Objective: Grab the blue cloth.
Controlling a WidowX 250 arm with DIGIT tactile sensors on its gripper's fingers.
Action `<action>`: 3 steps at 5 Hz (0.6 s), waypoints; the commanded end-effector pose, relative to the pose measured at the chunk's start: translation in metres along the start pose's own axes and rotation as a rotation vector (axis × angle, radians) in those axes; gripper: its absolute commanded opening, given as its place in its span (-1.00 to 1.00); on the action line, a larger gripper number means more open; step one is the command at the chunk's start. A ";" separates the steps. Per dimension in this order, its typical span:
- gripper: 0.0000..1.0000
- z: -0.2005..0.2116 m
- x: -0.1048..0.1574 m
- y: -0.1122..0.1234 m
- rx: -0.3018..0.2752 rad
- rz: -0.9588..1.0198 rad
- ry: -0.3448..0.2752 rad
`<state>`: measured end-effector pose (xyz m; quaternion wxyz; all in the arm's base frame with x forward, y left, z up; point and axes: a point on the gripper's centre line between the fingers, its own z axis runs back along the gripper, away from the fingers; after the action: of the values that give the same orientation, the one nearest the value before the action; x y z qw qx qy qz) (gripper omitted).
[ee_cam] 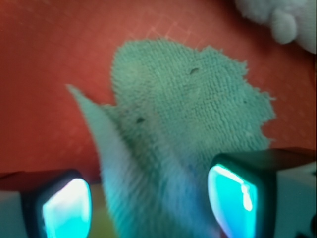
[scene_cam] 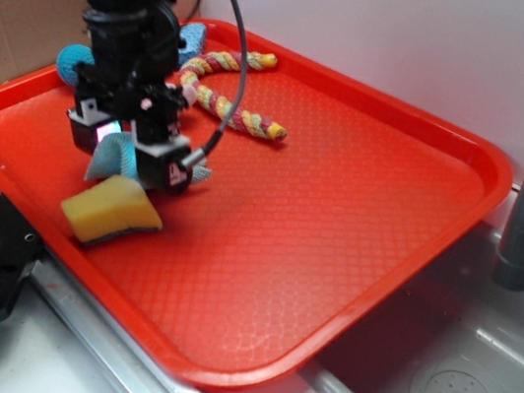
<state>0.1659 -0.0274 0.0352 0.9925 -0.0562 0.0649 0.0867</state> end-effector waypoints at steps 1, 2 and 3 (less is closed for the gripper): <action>-1.00 -0.004 -0.015 0.001 0.037 -0.010 -0.026; -1.00 0.011 0.000 0.009 0.051 -0.020 -0.031; -1.00 0.040 0.007 0.016 0.061 -0.021 -0.087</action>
<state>0.1736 -0.0044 0.0674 0.9960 -0.0225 0.0446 0.0745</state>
